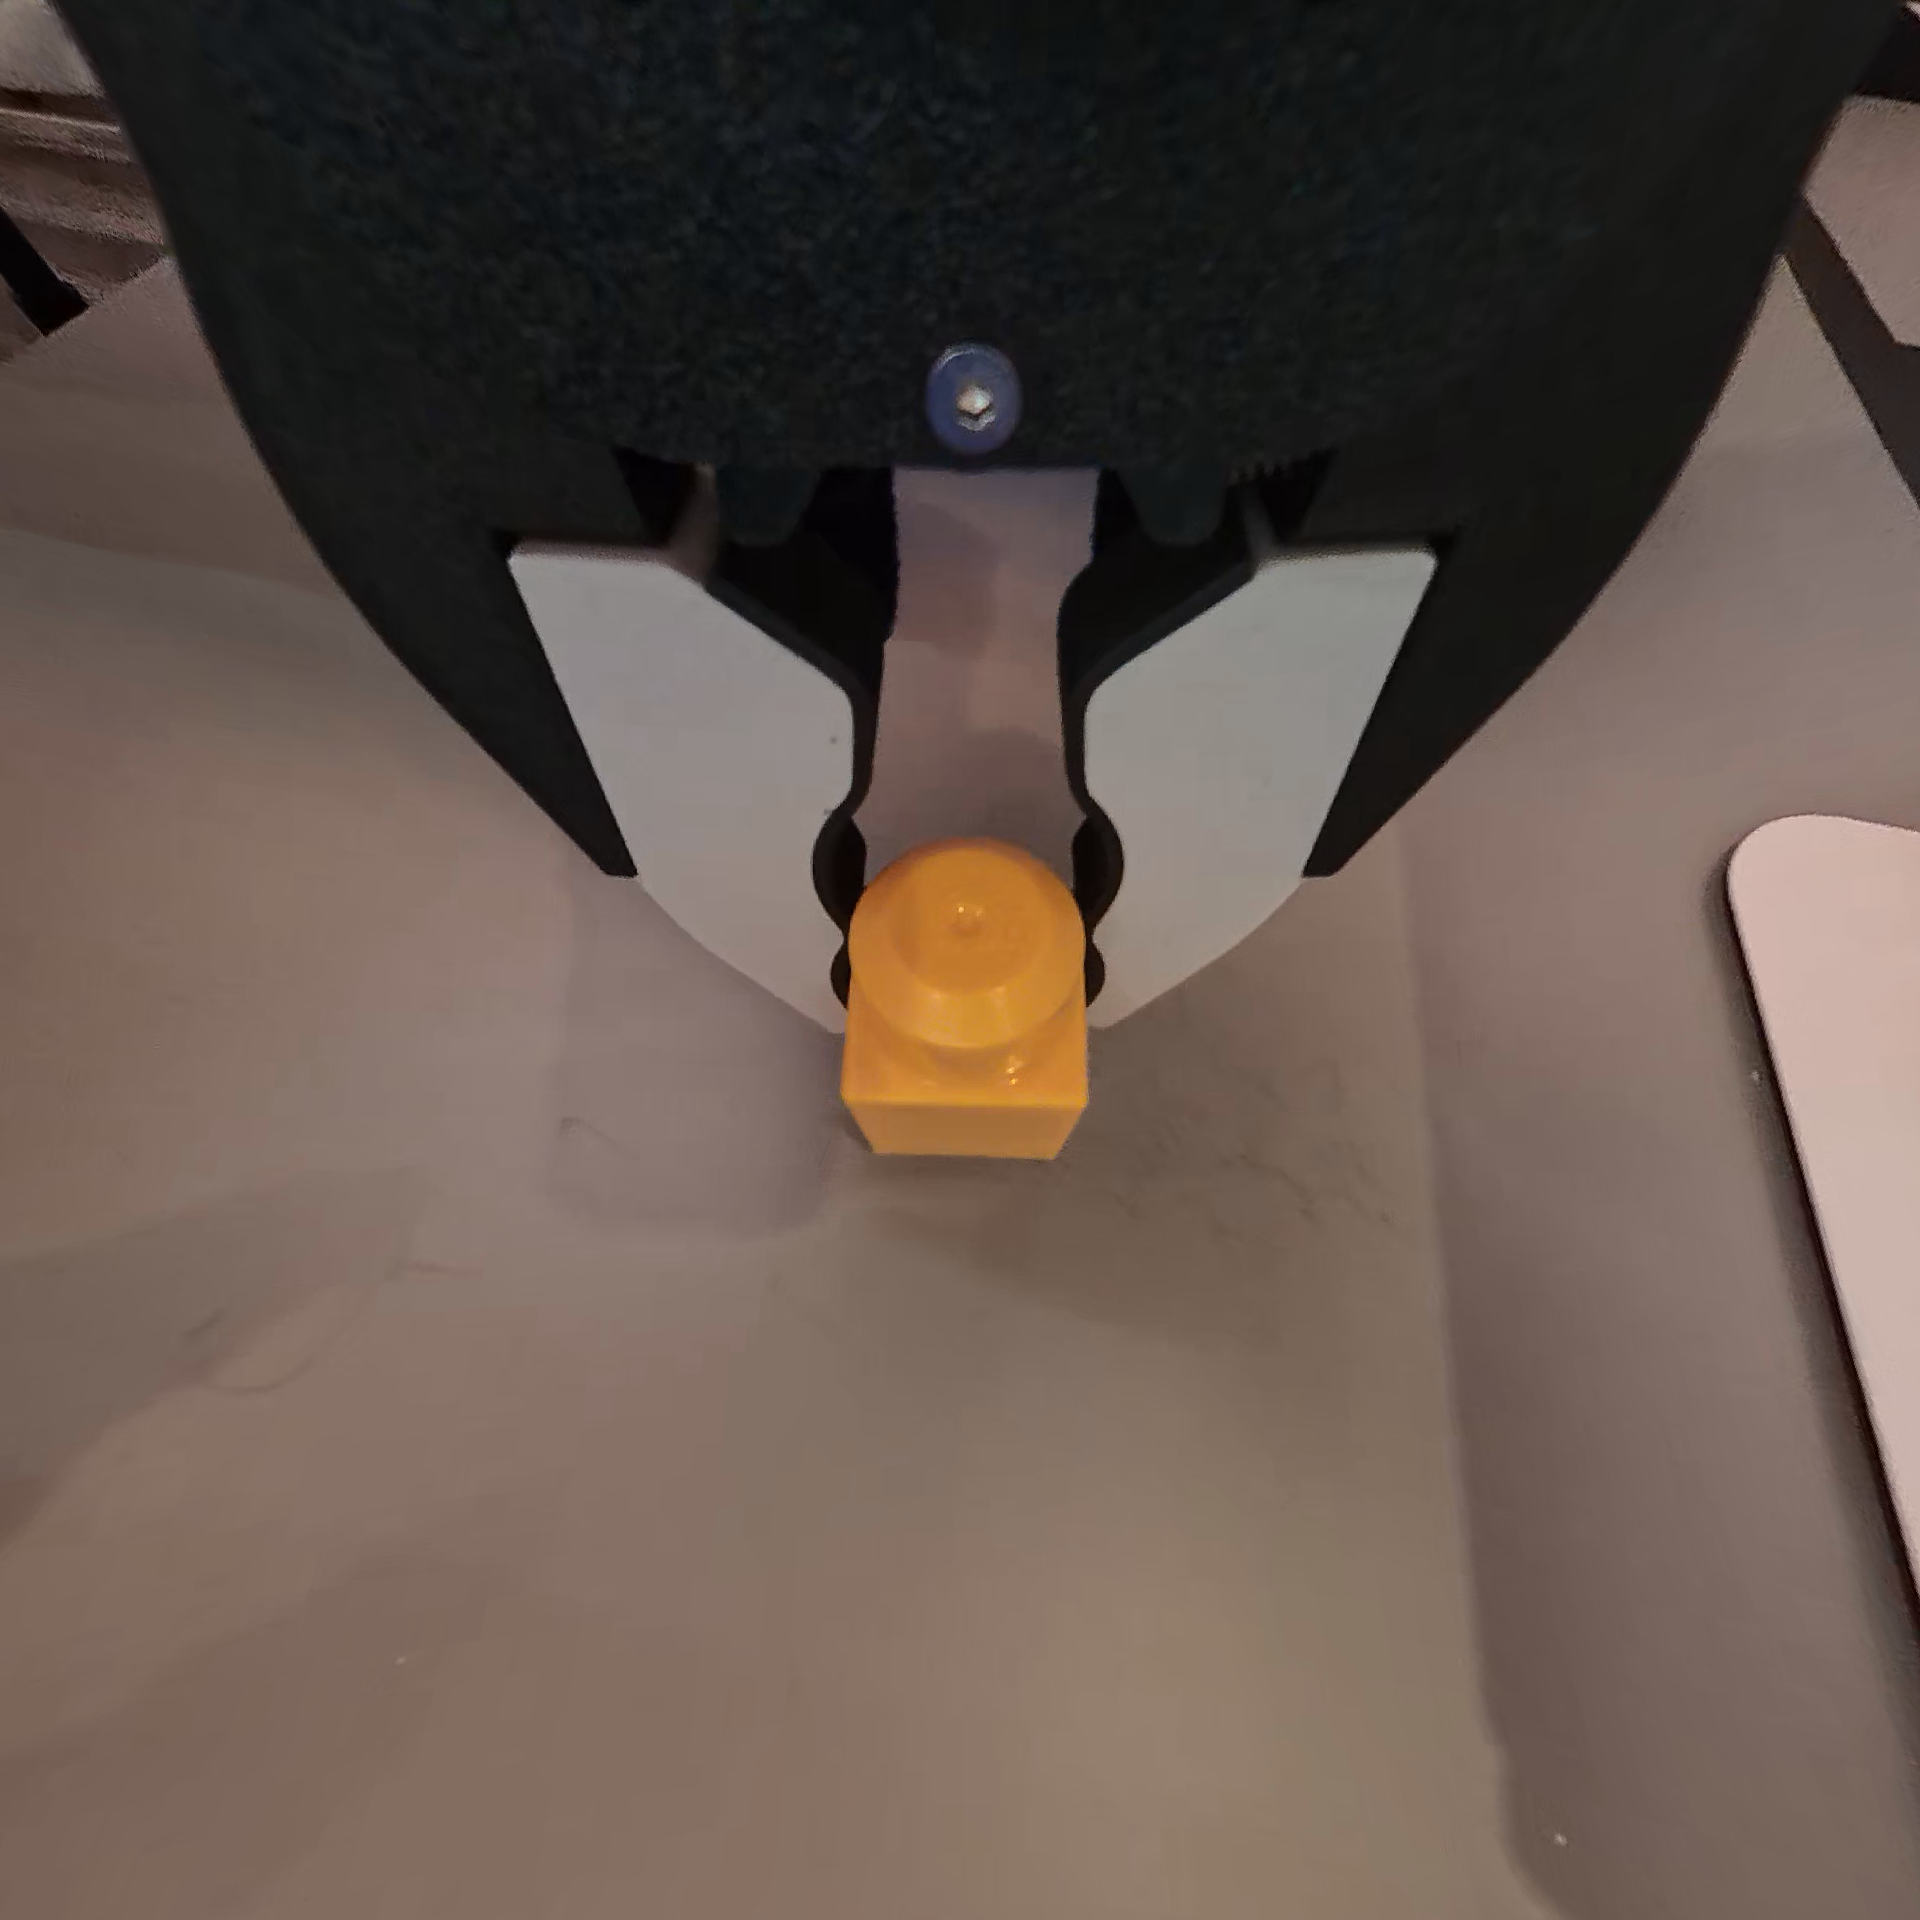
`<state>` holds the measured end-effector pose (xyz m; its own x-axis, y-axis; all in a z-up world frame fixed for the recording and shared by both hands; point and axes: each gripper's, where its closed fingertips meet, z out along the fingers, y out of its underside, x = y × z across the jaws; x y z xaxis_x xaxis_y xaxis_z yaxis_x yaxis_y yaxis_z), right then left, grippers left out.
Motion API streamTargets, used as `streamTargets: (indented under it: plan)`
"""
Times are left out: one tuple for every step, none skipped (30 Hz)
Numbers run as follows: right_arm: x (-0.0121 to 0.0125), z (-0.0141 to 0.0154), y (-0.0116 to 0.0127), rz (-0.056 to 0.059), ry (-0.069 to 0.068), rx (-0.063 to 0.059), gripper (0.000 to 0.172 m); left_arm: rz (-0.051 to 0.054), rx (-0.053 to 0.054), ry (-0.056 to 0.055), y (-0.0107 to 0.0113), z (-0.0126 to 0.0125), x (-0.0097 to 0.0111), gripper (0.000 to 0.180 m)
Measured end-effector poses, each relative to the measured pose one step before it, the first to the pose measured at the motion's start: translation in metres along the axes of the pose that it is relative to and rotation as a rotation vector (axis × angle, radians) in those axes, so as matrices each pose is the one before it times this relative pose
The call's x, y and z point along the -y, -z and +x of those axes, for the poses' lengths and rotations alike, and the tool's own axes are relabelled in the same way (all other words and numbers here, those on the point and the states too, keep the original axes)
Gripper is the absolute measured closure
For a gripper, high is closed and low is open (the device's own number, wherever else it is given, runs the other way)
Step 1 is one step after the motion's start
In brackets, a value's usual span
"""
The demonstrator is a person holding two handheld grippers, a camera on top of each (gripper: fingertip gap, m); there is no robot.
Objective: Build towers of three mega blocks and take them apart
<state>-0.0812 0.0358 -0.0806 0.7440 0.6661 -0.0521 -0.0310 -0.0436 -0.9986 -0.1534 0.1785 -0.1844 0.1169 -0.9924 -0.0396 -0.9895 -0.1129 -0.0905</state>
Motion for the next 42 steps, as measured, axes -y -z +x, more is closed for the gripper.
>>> streamTargets:
  plan:
    - [-0.00035, 0.00007, -0.00043, -0.0021, -0.0014, 0.0007, 0.122, -0.0034, -0.0014, 0.0004, -0.0019, -0.00081, -0.0006, 0.144]
    - [-0.00022, 0.00035, -0.00024, -0.0018, -0.0015, -0.0009, 0.122, -0.004, 0.0022, -0.0009, -0.00192, -0.00109, -0.00092, 0.144]
    - [-0.00007, 0.00014, -0.00017, 0.0, -0.0029, 0.0006, 0.122, -0.0055, -0.0066, -0.0025, -0.00188, 0.00033, -0.00126, 0.143]
    - [0.00009, 0.00017, -0.00006, 0.0005, -0.0023, 0.0007, 0.122, 0.0014, -0.0089, -0.0033, -0.00174, 0.0008, -0.00064, 0.143]
    - [-0.00024, 0.00017, -0.00021, -0.0012, -0.0004, -0.0005, 0.122, 0.0079, -0.0048, 0.0013, -0.0014, 0.00013, 0.00002, 0.144]
    - [-0.00057, 0.00023, -0.00022, -0.003, 0.0003, -0.0006, 0.122, 0.0097, -0.0061, 0.0053, -0.00082, 0.00016, 0.00026, 0.144]
    - [-0.00036, 0.0003, 0.0, -0.002, 0.0012, -0.0017, 0.122, 0.0149, -0.0069, 0.0076, -0.00012, 0.00014, 0.00056, 0.144]
    - [-0.00024, 0.00008, 0.00001, -0.0011, 0.0001, 0.0, 0.122, 0.0125, -0.0082, 0.0114, 0.00009, 0.00026, 0.00012, 0.142]
    - [-0.00013, -0.00037, 0.00016, -0.0002, -0.0015, 0.0021, 0.122, 0.0076, -0.0038, 0.0117, 0.00049, -0.00013, -0.00071, 0.135]
    - [-0.00012, -0.00001, 0.00022, -0.0002, -0.0005, 0.0005, 0.122, 0.0082, -0.0037, 0.0104, 0.00235, 0.00036, -0.00117, 0.127]
    - [-0.00037, 0.00017, 0.00037, -0.0012, 0.0001, -0.0011, 0.122, 0.0133, -0.0014, 0.0125, 0.00582, 0.00077, -0.00174, 0.122]
    - [-0.00021, 0.00031, 0.00041, -0.0002, -0.0011, -0.0005, 0.122, 0.0144, -0.0008, 0.0076, 0.01005, 0.00175, -0.00304, 0.121]
    - [0.00011, 0.0004, 0.00051, 0.0015, -0.0021, -0.0012, 0.122, 0.0207, 0.0096, 0.0005, 0.0151, 0.00225, -0.00434, 0.121]
    - [0.00038, 0.0005, 0.00069, 0.0028, -0.0023, -0.0009, 0.122, 0.0474, 0.0137, -0.0032, 0.02002, 0.00398, -0.00332, 0.122]
    - [0.00068, 0.00037, 0.00072, 0.0043, -0.0035, 0.0006, 0.122, 0.0635, 0.0141, -0.0032, 0.0242, 0.00597, -0.00288, 0.123]
    - [0.00043, 0.00049, 0.00067, 0.003, -0.0035, -0.0004, 0.122, 0.0716, 0.0213, -0.0017, 0.02694, 0.00679, -0.00307, 0.125]
    - [0.00018, 0.00052, 0.00033, 0.0018, -0.0035, -0.0008, 0.122, 0.0724, 0.0279, 0.005, 0.02832, 0.00712, -0.00371, 0.125]
    - [-0.00003, 0.00025, -0.00017, 0.0008, -0.0052, 0.0013, 0.122, 0.0625, 0.0349, 0.0099, 0.02857, 0.00674, -0.00555, 0.124]
    - [-0.0005, 0.00021, -0.00046, -0.002, -0.0045, 0.0012, 0.122, 0.0485, 0.0482, 0.0093, 0.02755, 0.00501, -0.00803, 0.123]
    - [-0.0005, 0.00008, -0.00061, -0.0026, -0.0022, 0.0007, 0.122, 0.0358, 0.0574, 0.0067, 0.02551, 0.00349, -0.01073, 0.119]
    - [-0.00034, -0.00013, -0.0005, -0.002, -0.001, 0.0008, 0.122, 0.0244, 0.0532, 0.0055, 0.02285, 0.00379, -0.01323, 0.116]
    - [-0.00019, -0.00037, -0.00059, -0.0015, 0.0002, 0.0016, 0.122, 0.0138, 0.0522, 0.005, 0.01996, 0.0032, -0.01508, 0.116]
    - [-0.00027, -0.00021, -0.00054, -0.0011, 0.0019, -0.0002, 0.122, 0.0114, 0.0503, 0.0072, 0.01687, 0.00279, -0.01614, 0.116]
    - [-0.00029, -0.00025, -0.00061, -0.002, 0.0029, -0.0006, 0.122, 0.0061, 0.0343, 0.0071, 0.01382, 0.00454, -0.01708, 0.116]
    - [-0.00046, -0.00015, -0.00065, -0.0035, 0.0027, -0.0005, 0.122, -0.0064, 0.0219, 0.0108, 0.01117, 0.00578, -0.01861, 0.117]
    - [-0.00055, -0.0002, -0.00052, -0.0034, 0.0024, -0.0001, 0.122, -0.0075, 0.0162, 0.0204, 0.00844, 0.00583, -0.01842, 0.119]
    - [-0.00041, -0.00028, -0.00032, -0.0023, 0.002, 0.0003, 0.122, -0.0119, 0.0092, 0.0249, 0.00582, 0.00548, -0.01804, 0.12]
    - [-0.00022, 0.00019, -0.00022, -0.0009, 0.002, -0.0015, 0.122, -0.013, 0.0087, 0.0213, 0.00377, 0.00479, -0.01713, 0.12]
    - [-0.00009, 0.00021, -0.00009, -0.0007, 0.0006, -0.0014, 0.122, -0.0045, 0.0045, 0.0177, 0.00184, 0.00437, -0.01475, 0.12]
    - [-0.00014, 0.00024, -0.00012, -0.0005, -0.0015, -0.0005, 0.122, -0.006, -0.0044, 0.0175, 0.00013, 0.00441, -0.01306, 0.12]
    - [-0.00009, 0.00013, -0.0001, -0.0009, -0.002, 0.0, 0.122, -0.0064, 0.0059, 0.0138, -0.00113, 0.00138, -0.0109, 0.121]
    - [-0.00011, 0.00021, 0.0, -0.0003, -0.0013, -0.0001, 0.122, -0.0071, 0.0072, 0.0143, -0.00231, -0.00075, -0.00857, 0.121]
    - [0.00001, 0.00007, -0.00008, 0.0, -0.0002, -0.0002, 0.122, -0.0119, -0.0012, 0.015, -0.00326, -0.00165, -0.00681, 0.12]
    - [-0.00006, -0.00018, -0.00003, -0.0004, 0.0008, 0.0002, 0.122, -0.0097, 0.0043, 0.0106, -0.00384, -0.00433, -0.00398, 0.12]
    - [-0.00018, -0.00017, -0.00017, -0.0014, 0.0012, 0.0008, 0.122, -0.0088, 0.0095, 0.0106, -0.00404, -0.00674, -0.0017, 0.12]
    - [-0.00035, -0.00002, -0.00028, -0.002, 0.0012, -0.0004, 0.122, -0.0141, 0.0102, 0.0134, -0.00442, -0.00852, -0.00017, 0.119]
    - [-0.00013, -0.00015, -0.00006, -0.001, 0.001, 0.0006, 0.122, -0.0163, 0.0222, 0.0112, -0.005, -0.0114, 0.00132, 0.118]
    - [-0.00005, -0.00008, -0.00004, -0.0004, 0.0001, 0.0001, 0.122, -0.0212, 0.0347, 0.0063, -0.00626, -0.01431, 0.00208, 0.118]
    - [-0.00003, 0.00007, -0.00012, -0.0004, -0.0005, 0.0002, 0.122, -0.0255, 0.0281, 0.0071, -0.00801, -0.01427, 0.00257, 0.116]
    - [-0.00011, -0.00001, -0.00015, -0.0011, -0.001, 0.0011, 0.122, -0.0244, 0.0025, 0.0114, -0.00977, -0.01124, 0.00359, 0.113]
    - [-0.00012, -0.00003, -0.00015, -0.0011, -0.0009, 0.0012, 0.122, -0.0203, -0.0044, 0.0156, -0.01092, -0.01091, 0.00491, 0.113]
    - [-0.00008, -0.00014, -0.0001, -0.0006, 0.0, 0.001, 0.122, -0.0214, -0.0028, 0.0211, -0.01143, -0.01169, 0.00549, 0.113]
